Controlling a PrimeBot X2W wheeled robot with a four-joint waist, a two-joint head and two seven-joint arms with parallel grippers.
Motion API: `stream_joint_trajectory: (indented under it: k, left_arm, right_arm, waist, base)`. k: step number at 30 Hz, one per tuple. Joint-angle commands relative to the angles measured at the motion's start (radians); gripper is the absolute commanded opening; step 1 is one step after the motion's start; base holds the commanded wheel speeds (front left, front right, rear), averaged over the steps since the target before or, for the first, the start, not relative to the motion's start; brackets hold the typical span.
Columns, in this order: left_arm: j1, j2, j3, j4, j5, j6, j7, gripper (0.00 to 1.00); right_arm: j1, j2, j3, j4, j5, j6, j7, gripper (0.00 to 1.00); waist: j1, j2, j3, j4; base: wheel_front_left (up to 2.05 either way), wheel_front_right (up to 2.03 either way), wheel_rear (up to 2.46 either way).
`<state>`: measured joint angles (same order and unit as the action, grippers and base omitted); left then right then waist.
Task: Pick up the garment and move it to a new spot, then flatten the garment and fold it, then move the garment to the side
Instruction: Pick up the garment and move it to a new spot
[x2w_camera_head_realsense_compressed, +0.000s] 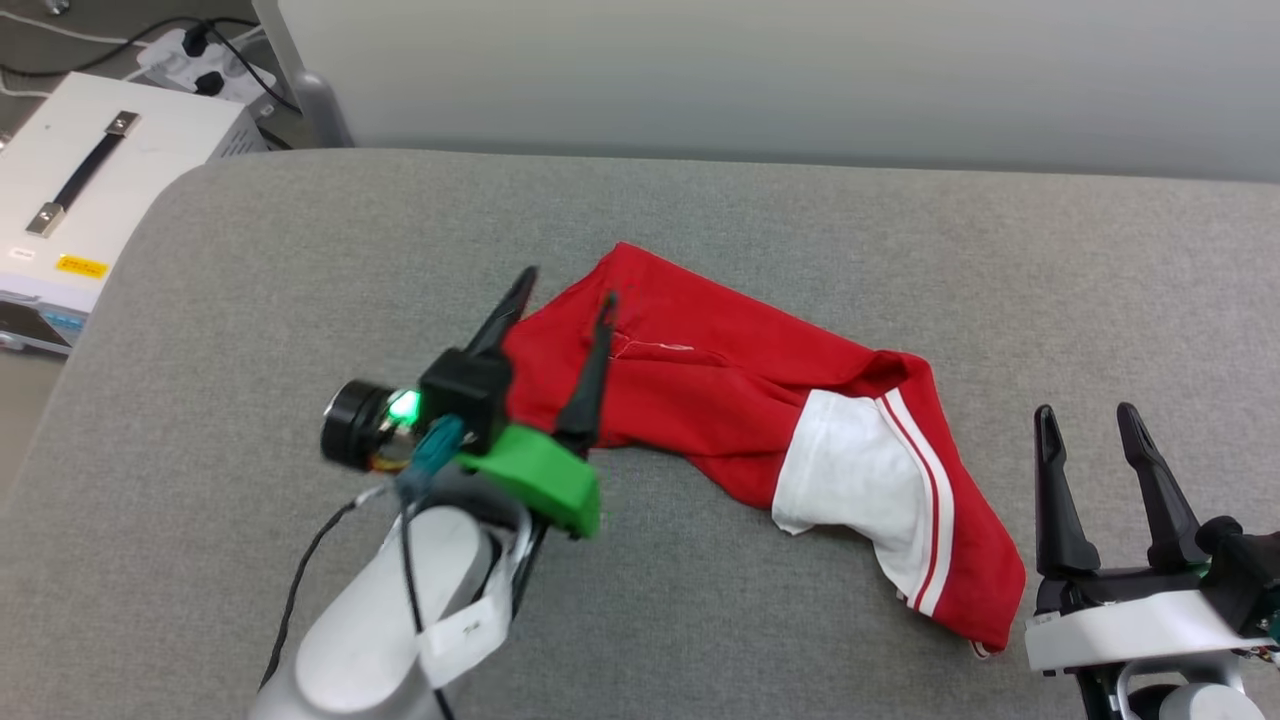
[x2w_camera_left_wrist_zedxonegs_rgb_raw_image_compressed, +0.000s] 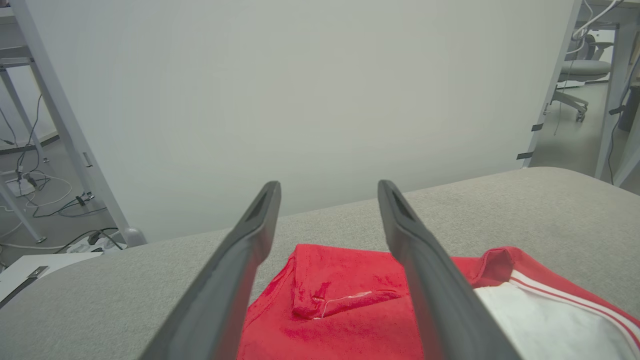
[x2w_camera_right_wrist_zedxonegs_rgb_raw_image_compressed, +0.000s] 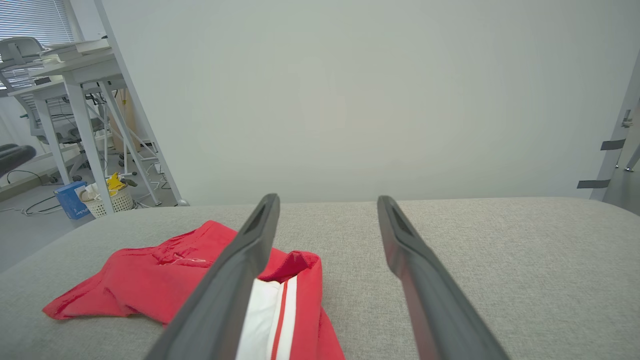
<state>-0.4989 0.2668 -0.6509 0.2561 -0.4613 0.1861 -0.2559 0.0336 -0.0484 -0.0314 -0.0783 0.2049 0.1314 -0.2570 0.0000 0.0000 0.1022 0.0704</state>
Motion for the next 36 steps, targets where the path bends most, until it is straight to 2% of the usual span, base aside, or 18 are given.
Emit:
stream_joint_trajectory:
  k: [1,4,9,13,18,27,36]
  left_arm:
    - [0.052,0.006,0.04,-0.022,0.022,0.01,-0.006,1.0]
    - [0.148,0.005,0.131,-0.065,0.066,0.016,-0.006,1.0]
    - [0.267,-0.014,0.25,-0.108,0.125,0.0,-0.006,1.0]
    - [0.345,-0.04,0.325,-0.131,0.167,-0.026,-0.006,1.0]
    - [0.434,-0.085,0.403,-0.143,0.221,-0.08,-0.006,1.0]
    - [0.505,-0.15,0.473,-0.128,0.286,-0.148,-0.006,1.0]
    - [0.531,-0.182,0.515,-0.106,0.33,-0.184,-0.006,1.0]
  right_arm:
    - [0.017,-0.002,-0.002,0.003,-0.009,-0.001,-0.005,1.0]
    - [0.024,-0.002,-0.003,0.0,-0.018,-0.001,-0.005,1.0]
    - [0.038,-0.002,0.0,0.0,-0.026,-0.001,-0.005,1.0]
    - [0.053,-0.002,0.002,0.005,-0.031,-0.001,-0.005,1.0]
    - [0.084,-0.002,0.003,0.018,-0.037,-0.001,-0.005,1.0]
    - [0.125,-0.002,-0.005,0.031,-0.042,-0.001,-0.005,1.0]
    - [0.14,-0.002,-0.006,0.052,-0.037,-0.001,-0.005,1.0]
  waist:
    - [0.0,0.0,-0.018,0.007]
    - [0.0,0.0,-0.033,0.008]
    - [0.0,0.0,-0.054,0.006]
    - [0.0,0.0,-0.073,0.001]
    - [0.0,0.0,-0.1,-0.008]
    - [0.0,0.0,-0.121,-0.01]
    - [0.0,0.0,-0.128,-0.005]
  base:
    - [0.0,0.0,0.0]
    - [0.0,0.0,0.0]
    - [0.0,0.0,0.0]
    - [0.0,0.0,0.0]
    - [0.0,0.0,0.0]
    - [0.0,0.0,0.0]
    - [0.0,0.0,0.0]
